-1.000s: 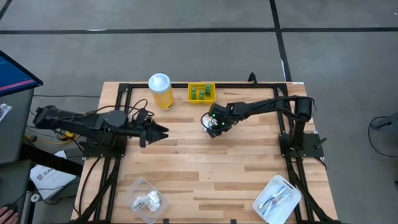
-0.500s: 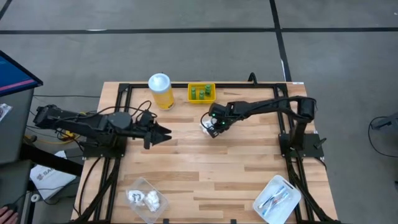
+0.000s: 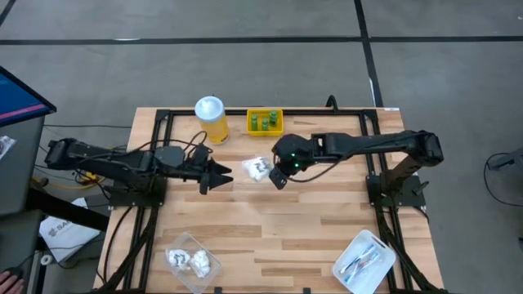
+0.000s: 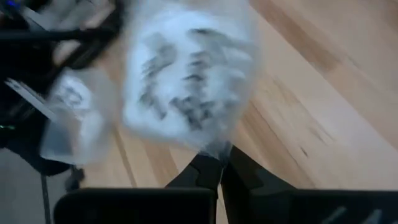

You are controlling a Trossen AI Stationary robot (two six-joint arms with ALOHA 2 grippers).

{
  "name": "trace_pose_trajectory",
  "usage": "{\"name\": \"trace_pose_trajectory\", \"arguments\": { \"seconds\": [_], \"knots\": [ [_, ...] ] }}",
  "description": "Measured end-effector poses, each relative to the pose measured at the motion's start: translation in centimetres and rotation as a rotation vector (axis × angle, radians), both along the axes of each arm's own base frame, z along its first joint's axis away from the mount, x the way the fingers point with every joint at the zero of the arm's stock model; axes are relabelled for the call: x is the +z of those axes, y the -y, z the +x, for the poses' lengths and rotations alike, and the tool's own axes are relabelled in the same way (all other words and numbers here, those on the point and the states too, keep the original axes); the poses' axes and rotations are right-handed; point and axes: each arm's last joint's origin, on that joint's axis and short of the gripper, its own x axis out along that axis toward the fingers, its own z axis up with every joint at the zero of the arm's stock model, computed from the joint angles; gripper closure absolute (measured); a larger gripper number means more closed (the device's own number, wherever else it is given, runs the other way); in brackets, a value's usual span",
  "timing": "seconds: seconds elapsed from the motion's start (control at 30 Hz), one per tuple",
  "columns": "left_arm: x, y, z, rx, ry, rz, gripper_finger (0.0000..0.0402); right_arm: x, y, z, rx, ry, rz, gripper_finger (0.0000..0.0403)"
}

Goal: Pick & Place Travel size toiletries
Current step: Put the white cotton pack into the transparent bin

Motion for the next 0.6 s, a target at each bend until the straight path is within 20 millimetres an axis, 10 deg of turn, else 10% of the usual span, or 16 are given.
{"name": "trace_pose_trajectory", "arguments": {
  "seconds": [0.6],
  "knots": [
    [0.0, -1.6, 1.9, -0.018, 0.097, -0.052, 0.0139, 2.2, -1.8, 0.4, 0.002, 0.068, -0.059, 0.0403]
  ]
}}
